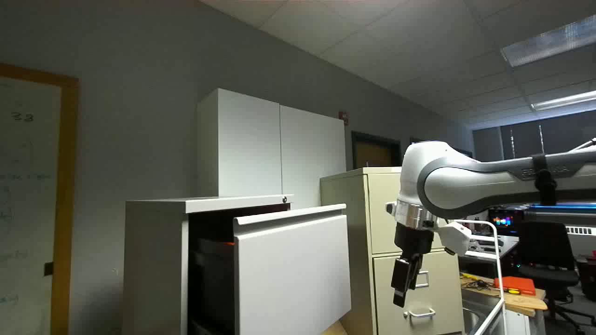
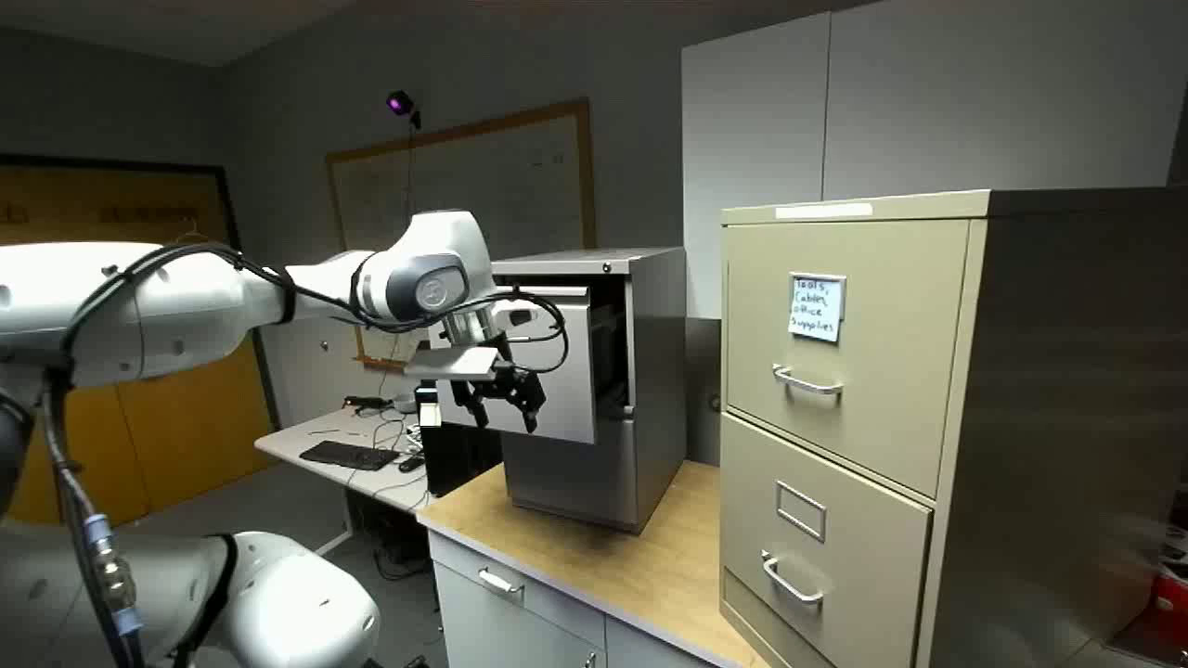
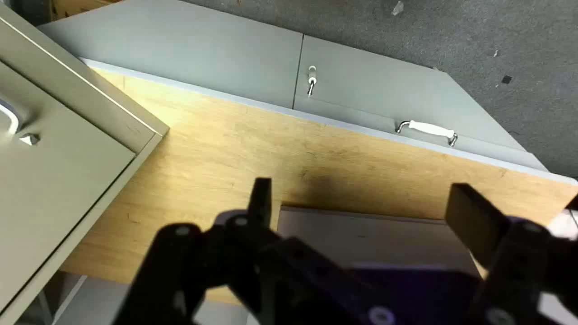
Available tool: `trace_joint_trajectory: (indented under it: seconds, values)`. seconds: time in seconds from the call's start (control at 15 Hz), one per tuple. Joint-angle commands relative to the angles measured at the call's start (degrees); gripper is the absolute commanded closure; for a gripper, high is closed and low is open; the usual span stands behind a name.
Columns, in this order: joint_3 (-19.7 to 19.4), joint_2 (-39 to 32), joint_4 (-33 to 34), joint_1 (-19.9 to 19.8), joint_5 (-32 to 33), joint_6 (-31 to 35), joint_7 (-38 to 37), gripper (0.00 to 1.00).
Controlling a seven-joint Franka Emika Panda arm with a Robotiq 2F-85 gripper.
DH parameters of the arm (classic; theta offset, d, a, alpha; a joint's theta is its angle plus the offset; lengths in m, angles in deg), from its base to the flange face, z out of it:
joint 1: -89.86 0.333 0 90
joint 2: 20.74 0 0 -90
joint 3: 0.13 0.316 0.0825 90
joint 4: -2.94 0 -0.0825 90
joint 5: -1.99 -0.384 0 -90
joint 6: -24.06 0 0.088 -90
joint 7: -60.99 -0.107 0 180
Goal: Close the top drawer of the file cabinet
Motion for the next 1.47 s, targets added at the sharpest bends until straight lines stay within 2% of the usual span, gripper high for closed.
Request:
trace_joint_trajectory:
  seconds: [0.0,0.6,1.0,1.07,1.13,1.4]
  values:
    - [-0.29,-0.02,0.16,0.47,0.29,0.01,-0.31,0.0]
    - [-0.22,-0.18,0.46,0.11,0.81,1.18,-0.52,0.0]
    - [0.37,-5.38,4.74,3.09,-2.54,8.67,-0.68,0.0]
    - [0.45,-6.57,5.85,3.97,-3.43,10.3,-0.58,0.25]
    - [0.57,-7.62,6.81,4.75,-4.07,12.02,-0.31,0.27]
    - [1.68,-11.2,10.32,7.53,-5.52,18.97,0.53,0.57]
